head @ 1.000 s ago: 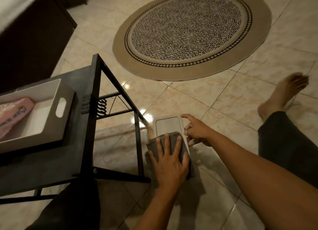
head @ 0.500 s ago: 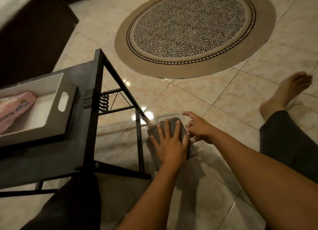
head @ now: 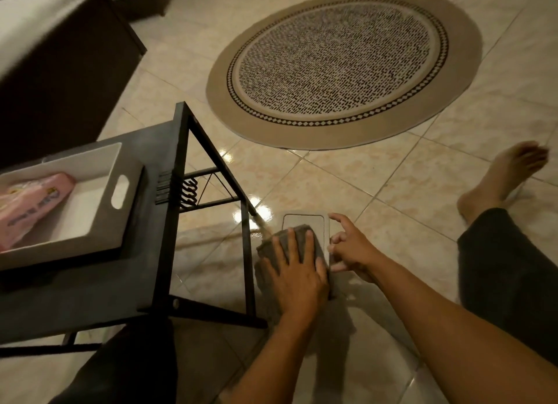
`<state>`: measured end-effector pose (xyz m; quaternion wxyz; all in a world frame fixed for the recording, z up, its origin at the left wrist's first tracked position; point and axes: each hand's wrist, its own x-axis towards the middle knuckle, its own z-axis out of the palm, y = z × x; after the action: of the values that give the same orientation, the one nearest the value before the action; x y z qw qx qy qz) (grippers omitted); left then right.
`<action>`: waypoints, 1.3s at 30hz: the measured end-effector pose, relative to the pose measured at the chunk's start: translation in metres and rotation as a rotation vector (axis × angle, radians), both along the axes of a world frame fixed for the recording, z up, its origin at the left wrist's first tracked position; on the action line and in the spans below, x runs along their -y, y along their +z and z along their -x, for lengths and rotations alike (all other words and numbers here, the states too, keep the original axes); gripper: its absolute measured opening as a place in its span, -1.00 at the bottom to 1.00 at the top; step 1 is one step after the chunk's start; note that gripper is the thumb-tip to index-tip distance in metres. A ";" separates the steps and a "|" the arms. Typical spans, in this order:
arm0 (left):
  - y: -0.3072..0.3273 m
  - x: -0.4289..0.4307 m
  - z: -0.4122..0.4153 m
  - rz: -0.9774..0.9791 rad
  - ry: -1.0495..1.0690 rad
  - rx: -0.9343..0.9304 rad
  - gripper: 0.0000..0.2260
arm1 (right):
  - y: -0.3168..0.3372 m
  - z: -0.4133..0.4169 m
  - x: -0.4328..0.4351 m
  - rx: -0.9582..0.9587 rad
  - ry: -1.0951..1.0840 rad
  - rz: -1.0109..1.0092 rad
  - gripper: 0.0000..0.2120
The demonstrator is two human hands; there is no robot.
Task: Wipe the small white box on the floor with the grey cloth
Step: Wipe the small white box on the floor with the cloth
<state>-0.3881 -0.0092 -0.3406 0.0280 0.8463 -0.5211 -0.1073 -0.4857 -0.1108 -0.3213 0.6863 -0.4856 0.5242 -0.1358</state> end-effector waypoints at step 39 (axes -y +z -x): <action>-0.004 0.001 -0.011 0.102 0.002 -0.074 -0.46 | 0.002 0.001 0.051 -0.210 0.221 0.410 -0.57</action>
<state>-0.3769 -0.0103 -0.3443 0.0905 0.8397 -0.5238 -0.1115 -0.4864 -0.1620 -0.3190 0.5259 -0.6804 0.4979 -0.1122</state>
